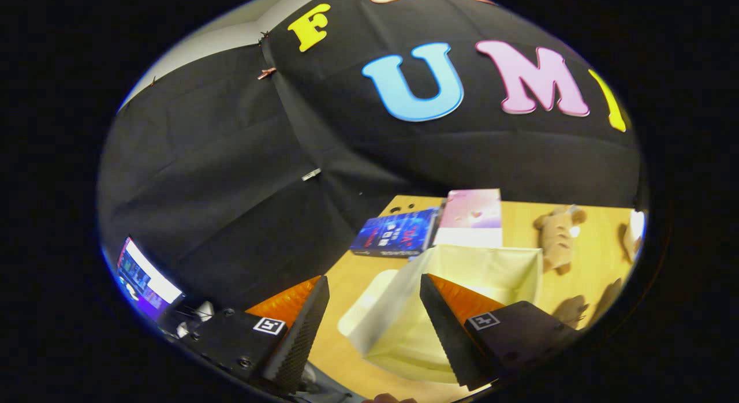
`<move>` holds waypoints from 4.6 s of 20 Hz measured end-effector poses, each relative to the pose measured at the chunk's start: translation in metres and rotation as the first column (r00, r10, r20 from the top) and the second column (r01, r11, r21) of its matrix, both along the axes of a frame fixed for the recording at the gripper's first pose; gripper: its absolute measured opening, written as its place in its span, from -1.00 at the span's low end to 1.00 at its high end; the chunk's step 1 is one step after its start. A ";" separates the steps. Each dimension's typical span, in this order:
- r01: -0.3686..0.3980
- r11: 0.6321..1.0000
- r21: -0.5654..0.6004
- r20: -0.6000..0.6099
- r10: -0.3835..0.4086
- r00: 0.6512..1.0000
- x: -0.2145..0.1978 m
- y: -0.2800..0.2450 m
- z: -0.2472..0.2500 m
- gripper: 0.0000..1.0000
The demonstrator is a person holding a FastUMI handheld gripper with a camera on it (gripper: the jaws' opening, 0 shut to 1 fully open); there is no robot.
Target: Open the storage box then place both shoes into the box .Put the left shoe in first, then the right shoe, with the right side of both shoes facing outward in a uniform manner.
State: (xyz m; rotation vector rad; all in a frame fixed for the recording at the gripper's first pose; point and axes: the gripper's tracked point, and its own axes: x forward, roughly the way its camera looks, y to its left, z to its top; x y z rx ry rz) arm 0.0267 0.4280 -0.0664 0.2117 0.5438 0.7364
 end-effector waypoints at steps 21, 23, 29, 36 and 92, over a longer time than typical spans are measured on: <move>0.367 0.819 -0.441 -0.092 -0.448 0.889 0.005 -0.320 -0.209 0.98; 0.361 0.818 -0.448 -0.122 -0.456 0.881 0.014 -0.323 -0.227 0.98; 0.368 0.813 -0.452 -0.234 -0.506 0.830 0.034 -0.321 -0.289 0.98; 0.428 0.817 -0.386 -0.306 -0.551 0.776 0.044 -0.314 -0.308 0.19; 0.367 0.899 -0.237 -0.480 -0.437 0.761 0.055 -0.015 -0.172 -0.85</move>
